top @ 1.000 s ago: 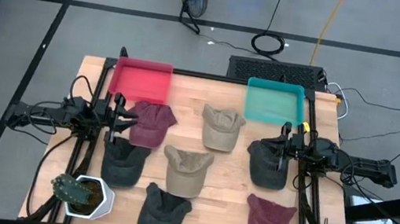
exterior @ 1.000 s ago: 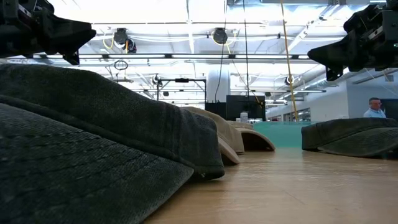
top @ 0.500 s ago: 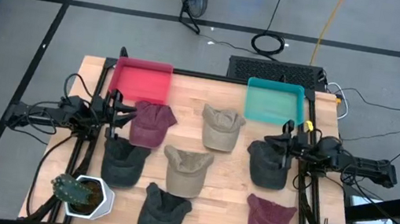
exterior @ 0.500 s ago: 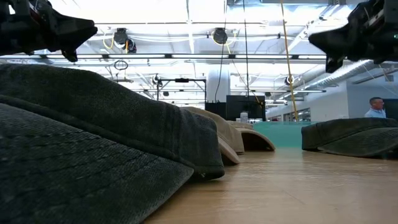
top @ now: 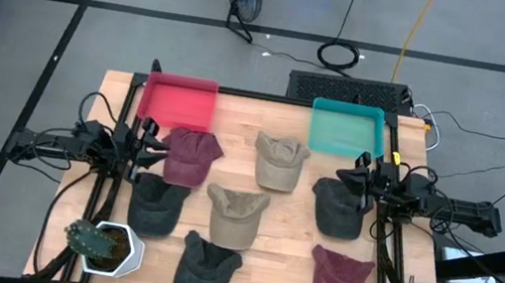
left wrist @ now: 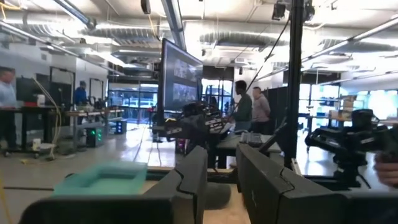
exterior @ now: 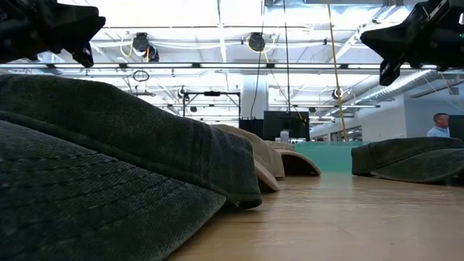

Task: Pick & Place hat
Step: Put the top brown cap into the green bin

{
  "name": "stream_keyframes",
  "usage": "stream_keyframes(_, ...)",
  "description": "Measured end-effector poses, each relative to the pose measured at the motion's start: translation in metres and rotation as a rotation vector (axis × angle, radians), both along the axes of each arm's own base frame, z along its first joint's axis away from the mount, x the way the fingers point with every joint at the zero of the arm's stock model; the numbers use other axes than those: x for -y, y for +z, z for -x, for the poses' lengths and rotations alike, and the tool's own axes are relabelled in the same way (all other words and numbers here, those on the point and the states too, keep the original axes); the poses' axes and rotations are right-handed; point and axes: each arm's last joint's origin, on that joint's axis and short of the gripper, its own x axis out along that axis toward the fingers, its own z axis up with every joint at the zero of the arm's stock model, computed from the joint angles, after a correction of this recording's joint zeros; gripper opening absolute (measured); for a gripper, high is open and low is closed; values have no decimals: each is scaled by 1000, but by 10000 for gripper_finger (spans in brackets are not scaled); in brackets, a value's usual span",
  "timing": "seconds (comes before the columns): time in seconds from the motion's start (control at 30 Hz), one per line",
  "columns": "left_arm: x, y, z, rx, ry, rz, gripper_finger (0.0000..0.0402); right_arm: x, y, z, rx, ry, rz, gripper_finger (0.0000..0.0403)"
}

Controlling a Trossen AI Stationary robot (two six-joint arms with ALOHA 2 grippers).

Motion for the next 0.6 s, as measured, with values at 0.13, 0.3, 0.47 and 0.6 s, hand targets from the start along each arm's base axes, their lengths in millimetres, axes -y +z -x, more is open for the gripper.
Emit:
stream_keyframes(0.13,0,0,0,1,9,-11,90,4,-1,0,-16,-159,14,0)
stream_keyframes(0.3,-1,1,0,15,28,-12,90,9,-1,0,-29,-313,-15,0)
stream_keyframes(0.47,-3,7,3,84,96,87,90,8,9,-1,57,-323,33,0)
stream_keyframes(0.6,-3,13,4,100,70,155,90,6,14,-6,98,-227,84,0)
